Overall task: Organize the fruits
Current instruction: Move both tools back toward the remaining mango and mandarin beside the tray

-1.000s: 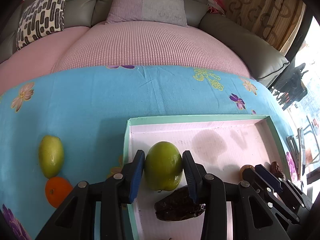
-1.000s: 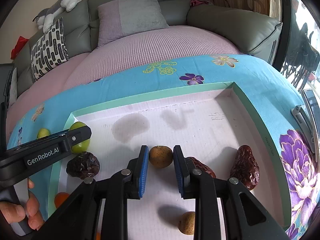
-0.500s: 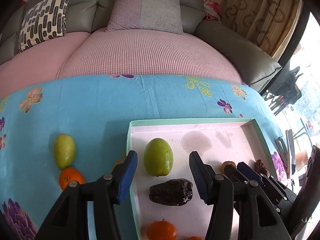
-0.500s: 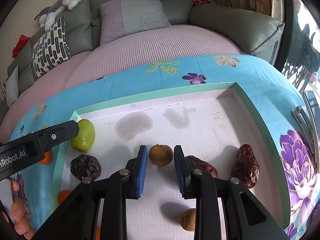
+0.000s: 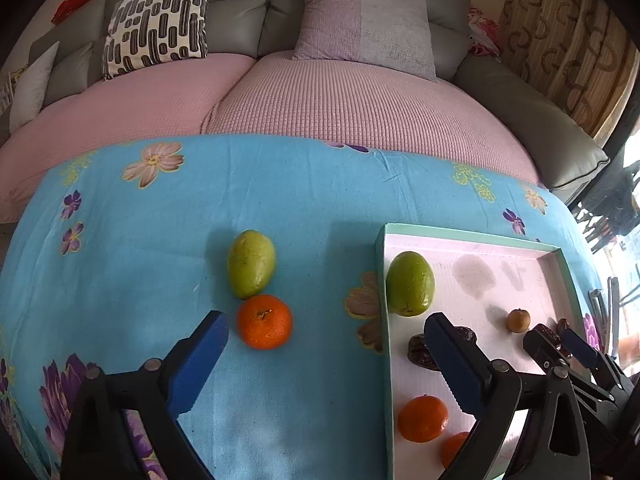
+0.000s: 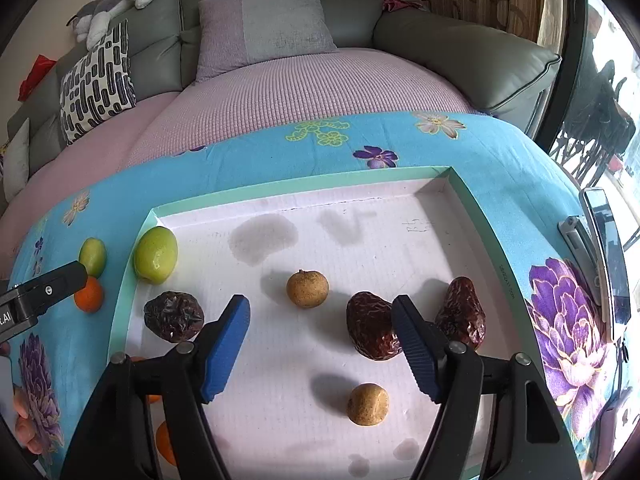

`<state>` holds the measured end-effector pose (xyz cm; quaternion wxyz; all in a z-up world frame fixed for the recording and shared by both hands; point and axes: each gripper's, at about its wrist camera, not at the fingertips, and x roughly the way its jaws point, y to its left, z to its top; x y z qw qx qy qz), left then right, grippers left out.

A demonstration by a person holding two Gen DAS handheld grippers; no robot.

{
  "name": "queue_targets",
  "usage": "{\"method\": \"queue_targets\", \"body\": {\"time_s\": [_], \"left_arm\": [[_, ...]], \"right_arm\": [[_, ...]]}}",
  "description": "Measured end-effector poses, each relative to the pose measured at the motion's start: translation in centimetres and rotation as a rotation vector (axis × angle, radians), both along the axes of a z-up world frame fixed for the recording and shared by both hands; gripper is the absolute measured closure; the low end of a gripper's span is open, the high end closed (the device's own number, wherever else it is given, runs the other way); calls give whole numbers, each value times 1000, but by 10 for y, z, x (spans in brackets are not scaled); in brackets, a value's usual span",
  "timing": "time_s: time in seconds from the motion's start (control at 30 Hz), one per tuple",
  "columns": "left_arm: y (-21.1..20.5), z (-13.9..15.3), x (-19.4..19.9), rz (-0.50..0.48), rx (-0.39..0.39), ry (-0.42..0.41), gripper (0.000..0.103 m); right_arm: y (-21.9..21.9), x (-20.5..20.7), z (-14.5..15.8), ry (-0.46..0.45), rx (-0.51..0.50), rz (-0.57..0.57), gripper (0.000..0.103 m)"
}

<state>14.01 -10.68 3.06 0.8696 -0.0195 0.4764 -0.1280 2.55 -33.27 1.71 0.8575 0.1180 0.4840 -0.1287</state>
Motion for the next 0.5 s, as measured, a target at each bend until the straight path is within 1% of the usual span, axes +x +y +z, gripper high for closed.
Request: {"method": "queue_targets", "body": {"time_s": [0.13,0.2,0.3,0.43,0.47,0.5], "left_arm": [[14,-6,2,44,3,-4,0],[18,-11,4,49,5,4,0],[19,-16,6,57,33,13,0],[18,-17,5,45,47,-2,0],[19,-17,5,45,53,-10,0],[19,-16,5,45,58,-19,0]], "right_arm": [[-3,-1,-2,8,1,-15,23],[-3,0,-2,13,-3,-17,23],[-1,0,-3,20,-16,-16,23],[2,0,-3,14,-11,-9,22],[2,0,-3,10,-6,-9,20],[3,0,-3,8,0,-10,10]]}}
